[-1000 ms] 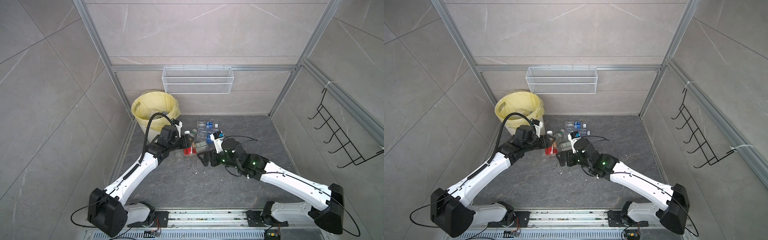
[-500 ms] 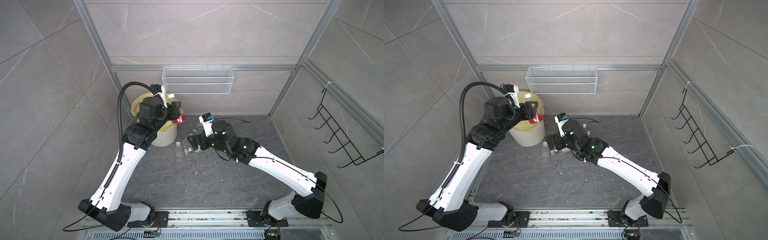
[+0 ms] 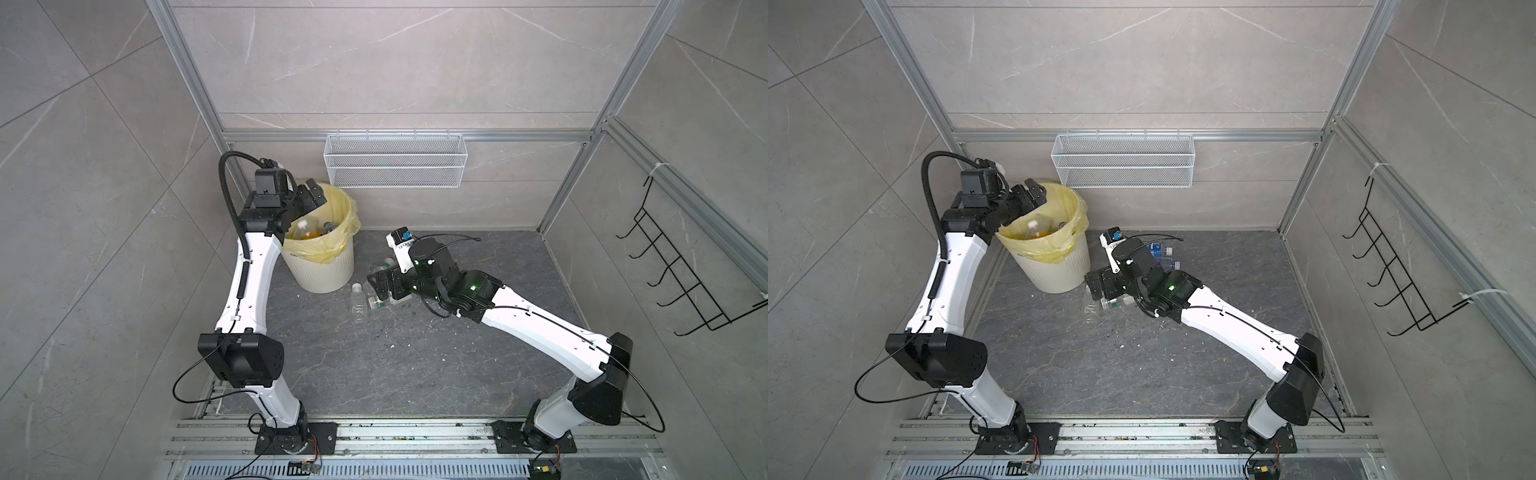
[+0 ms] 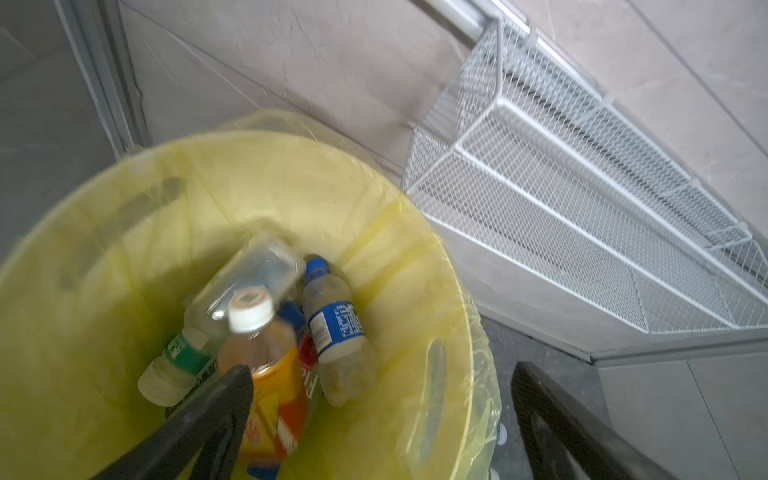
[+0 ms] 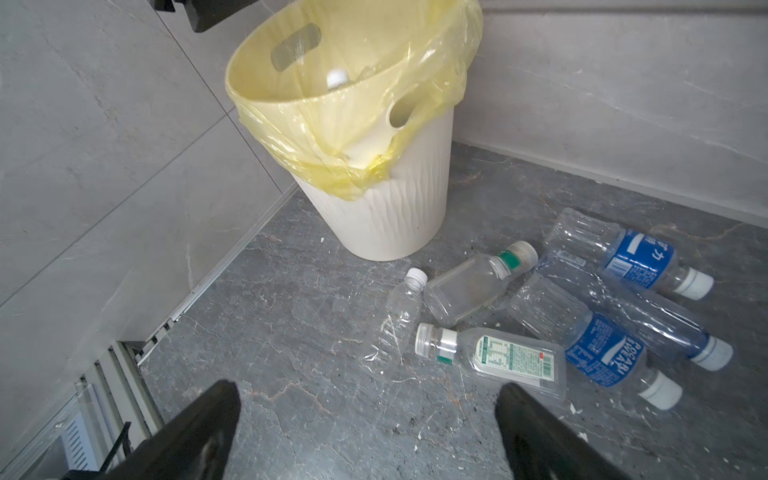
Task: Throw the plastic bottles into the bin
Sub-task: 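Open the left gripper over the bin to drop the bottle, then return the left gripper to the pile while the right moves to the green-labelled bottle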
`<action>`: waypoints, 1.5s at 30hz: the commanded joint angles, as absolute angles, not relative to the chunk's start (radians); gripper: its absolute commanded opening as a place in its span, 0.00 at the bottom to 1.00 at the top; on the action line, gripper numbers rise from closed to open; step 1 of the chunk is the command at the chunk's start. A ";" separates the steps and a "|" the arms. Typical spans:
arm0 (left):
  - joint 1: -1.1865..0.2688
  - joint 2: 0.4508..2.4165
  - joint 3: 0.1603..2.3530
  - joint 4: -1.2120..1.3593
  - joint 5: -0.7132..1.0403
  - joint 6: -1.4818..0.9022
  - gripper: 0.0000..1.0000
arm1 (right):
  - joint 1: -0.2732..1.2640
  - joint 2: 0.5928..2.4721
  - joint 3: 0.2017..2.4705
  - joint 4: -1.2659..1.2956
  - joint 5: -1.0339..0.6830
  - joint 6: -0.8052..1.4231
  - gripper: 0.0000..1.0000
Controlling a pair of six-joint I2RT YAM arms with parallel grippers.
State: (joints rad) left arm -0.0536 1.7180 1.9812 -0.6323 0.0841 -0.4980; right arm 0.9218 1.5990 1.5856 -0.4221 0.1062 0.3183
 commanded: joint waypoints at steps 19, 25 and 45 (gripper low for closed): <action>-0.431 1.212 1.230 -0.349 0.115 -0.536 1.00 | 0.697 1.701 1.351 -0.389 0.076 0.545 1.00; -0.431 1.180 0.943 -0.214 0.144 -0.740 1.00 | 0.641 1.843 1.401 -0.376 0.004 0.548 1.00; -0.384 1.339 0.805 -0.158 0.174 -0.841 1.00 | 0.619 2.133 1.640 -0.428 -0.124 0.494 1.00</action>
State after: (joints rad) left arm -0.3920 1.3308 0.8104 -0.1856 0.1604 -0.8261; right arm 0.6212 2.1174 1.6234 -0.4030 -0.0883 0.5087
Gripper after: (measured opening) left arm 0.998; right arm 0.992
